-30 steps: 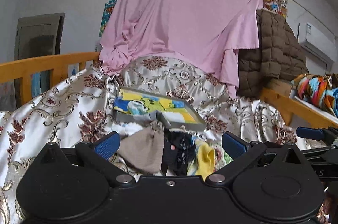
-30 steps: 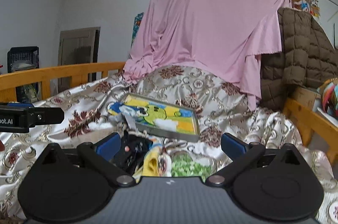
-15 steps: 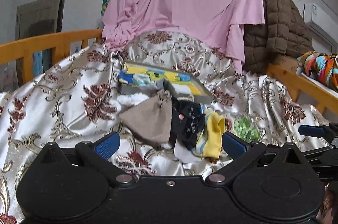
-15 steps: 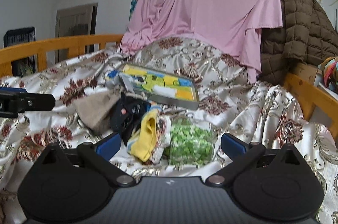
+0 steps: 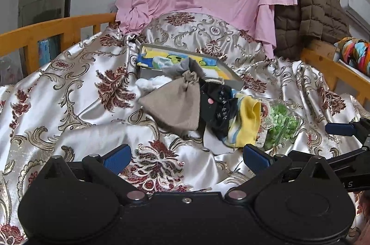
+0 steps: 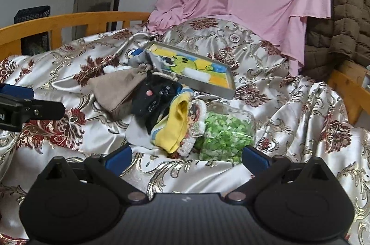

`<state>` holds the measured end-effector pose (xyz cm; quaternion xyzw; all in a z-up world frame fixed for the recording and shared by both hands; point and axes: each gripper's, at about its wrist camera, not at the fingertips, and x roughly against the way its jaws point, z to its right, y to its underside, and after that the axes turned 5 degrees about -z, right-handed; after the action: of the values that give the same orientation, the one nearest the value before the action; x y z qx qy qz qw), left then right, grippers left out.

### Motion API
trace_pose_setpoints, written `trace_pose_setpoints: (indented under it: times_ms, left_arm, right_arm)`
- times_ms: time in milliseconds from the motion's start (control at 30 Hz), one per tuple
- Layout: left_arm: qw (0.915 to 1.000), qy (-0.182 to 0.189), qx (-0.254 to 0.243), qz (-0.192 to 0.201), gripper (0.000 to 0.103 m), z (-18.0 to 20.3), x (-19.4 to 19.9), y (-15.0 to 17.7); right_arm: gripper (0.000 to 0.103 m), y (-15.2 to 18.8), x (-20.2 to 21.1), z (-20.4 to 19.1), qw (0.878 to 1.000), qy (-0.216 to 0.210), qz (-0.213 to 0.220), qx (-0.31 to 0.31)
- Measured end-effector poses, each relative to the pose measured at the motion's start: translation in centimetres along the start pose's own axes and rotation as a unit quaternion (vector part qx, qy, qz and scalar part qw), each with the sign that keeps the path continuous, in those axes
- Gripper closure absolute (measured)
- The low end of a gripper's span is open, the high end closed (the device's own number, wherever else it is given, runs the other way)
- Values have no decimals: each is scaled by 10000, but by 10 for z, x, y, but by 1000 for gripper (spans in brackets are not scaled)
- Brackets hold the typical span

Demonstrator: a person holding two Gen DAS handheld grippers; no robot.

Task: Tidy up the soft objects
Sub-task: 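Grasp the beige drawstring pouch with the left gripper while the right gripper grasps the black sock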

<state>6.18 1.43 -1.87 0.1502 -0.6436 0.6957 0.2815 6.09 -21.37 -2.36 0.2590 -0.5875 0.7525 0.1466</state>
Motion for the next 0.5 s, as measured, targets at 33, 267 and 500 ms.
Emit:
trace_pose_setpoints:
  times_ms: [33, 267, 500]
  left_arm:
    - [10000, -22, 7, -12, 1, -1, -1, 0]
    - [9996, -235, 7, -157, 1, -10, -12, -2]
    - [9986, -463, -16, -243, 1, -21, -27, -9]
  right_arm:
    - [0, 0, -2, -1, 10000, -27, -20, 27]
    - [0, -4, -14, -10, 9997, -138, -27, 220]
    - [0, -11, -28, -11, 9992, -239, 13, 323]
